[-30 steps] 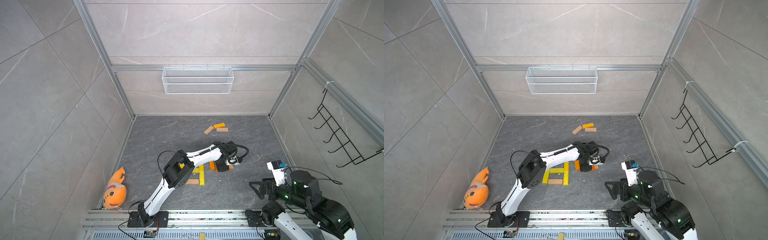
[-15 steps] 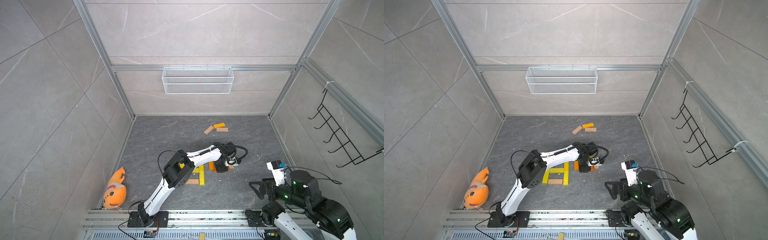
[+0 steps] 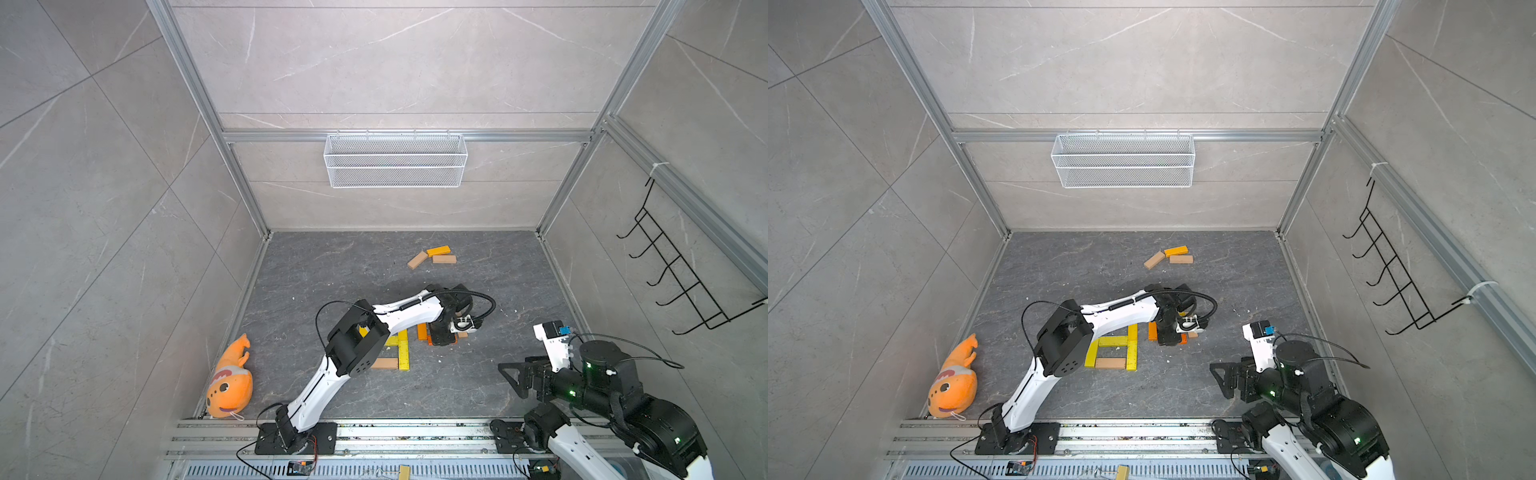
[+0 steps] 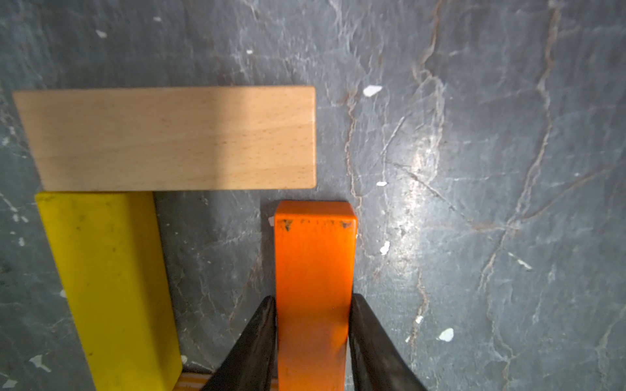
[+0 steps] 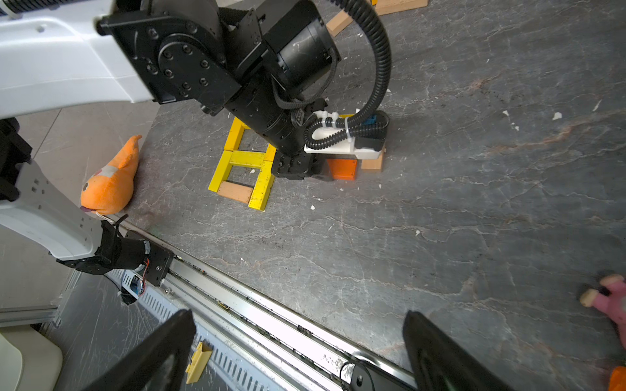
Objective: Assemble the number 8 with building blocks
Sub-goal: Assemble the building block at the center of the board.
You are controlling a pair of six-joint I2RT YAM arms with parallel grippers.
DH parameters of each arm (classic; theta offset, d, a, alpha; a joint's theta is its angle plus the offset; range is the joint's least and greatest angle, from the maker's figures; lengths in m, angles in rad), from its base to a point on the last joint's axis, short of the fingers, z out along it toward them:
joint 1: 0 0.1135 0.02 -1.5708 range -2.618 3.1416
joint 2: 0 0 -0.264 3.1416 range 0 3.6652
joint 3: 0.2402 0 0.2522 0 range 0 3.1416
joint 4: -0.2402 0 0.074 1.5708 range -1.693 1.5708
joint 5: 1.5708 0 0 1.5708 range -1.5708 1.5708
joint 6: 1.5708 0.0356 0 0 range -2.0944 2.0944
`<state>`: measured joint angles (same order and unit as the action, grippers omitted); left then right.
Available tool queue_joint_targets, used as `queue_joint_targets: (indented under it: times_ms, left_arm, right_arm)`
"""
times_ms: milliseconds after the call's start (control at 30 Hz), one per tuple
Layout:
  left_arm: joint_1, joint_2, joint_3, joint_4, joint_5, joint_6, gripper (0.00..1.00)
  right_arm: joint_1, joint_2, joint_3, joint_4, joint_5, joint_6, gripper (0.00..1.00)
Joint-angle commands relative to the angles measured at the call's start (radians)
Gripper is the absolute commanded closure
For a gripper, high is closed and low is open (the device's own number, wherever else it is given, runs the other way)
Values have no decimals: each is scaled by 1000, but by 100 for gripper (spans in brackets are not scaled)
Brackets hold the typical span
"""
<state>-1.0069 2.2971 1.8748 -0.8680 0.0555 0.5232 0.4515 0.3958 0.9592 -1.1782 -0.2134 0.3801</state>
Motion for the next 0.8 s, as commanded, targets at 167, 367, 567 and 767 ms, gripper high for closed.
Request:
queue_joint_targets:
  times_ms: [167,367,567,767]
  left_arm:
    - [5,0,21,-24,22,17,54]
    - [5,-4,24,-25,37,17,55]
    - [4,1,28,-30,44,19,57]
    - [2,-1,28,-35,49,27,58]
  right_arm:
    - [7,13,-8,-5,14,-4,1]
    - [6,16,-8,-3,15,-6,1]
    - [6,18,-8,-3,17,-6,1]
    - [6,21,-8,-3,18,-7,1]
